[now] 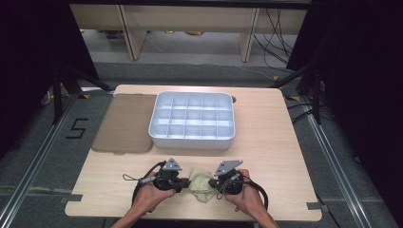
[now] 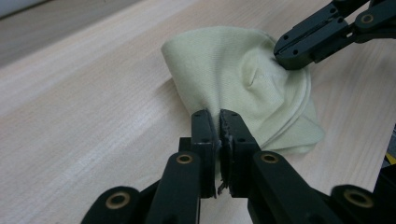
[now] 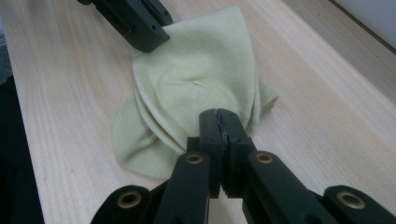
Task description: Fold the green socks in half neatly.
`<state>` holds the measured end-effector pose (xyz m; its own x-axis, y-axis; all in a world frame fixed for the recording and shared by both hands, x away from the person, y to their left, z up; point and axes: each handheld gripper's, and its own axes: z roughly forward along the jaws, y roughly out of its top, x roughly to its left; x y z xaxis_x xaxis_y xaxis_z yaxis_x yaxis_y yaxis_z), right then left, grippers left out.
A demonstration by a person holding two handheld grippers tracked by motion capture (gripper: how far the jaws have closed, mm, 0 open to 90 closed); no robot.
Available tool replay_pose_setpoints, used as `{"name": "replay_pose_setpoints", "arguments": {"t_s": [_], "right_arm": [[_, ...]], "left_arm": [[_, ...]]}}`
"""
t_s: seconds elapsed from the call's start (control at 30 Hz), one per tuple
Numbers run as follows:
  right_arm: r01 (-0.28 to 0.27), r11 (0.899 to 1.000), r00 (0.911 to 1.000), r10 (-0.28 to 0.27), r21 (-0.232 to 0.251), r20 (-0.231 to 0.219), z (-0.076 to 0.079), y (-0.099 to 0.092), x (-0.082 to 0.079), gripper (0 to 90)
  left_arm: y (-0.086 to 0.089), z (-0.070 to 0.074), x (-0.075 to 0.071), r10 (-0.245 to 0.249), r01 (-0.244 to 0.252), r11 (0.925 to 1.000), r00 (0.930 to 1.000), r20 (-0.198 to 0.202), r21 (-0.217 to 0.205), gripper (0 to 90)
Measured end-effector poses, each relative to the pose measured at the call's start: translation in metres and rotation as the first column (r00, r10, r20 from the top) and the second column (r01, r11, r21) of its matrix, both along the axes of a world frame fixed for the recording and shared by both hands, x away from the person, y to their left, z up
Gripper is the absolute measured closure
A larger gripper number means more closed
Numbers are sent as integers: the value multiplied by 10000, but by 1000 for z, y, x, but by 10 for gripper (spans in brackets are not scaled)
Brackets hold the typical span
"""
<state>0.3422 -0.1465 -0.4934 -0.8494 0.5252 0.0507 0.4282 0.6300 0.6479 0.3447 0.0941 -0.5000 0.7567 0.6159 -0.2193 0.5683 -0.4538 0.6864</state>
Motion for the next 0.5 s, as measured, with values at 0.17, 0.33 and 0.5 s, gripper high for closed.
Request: {"name": "replay_pose_setpoints", "arguments": {"t_s": [0.17,0.33,0.5], "right_arm": [[-240,9976,9995,227,642,216,7,2,-2,892],[-706,9953,9975,704,667,43,9,18,-12,892],[-968,9939,9953,965,534,88,2,34,-11,892]], "left_arm": [[0,6,-1,-182,181,9998,9997,188,78,840],[2,8,0,-148,146,9998,9997,195,105,839],[3,10,0,-166,163,9998,9996,249,125,839]]}}
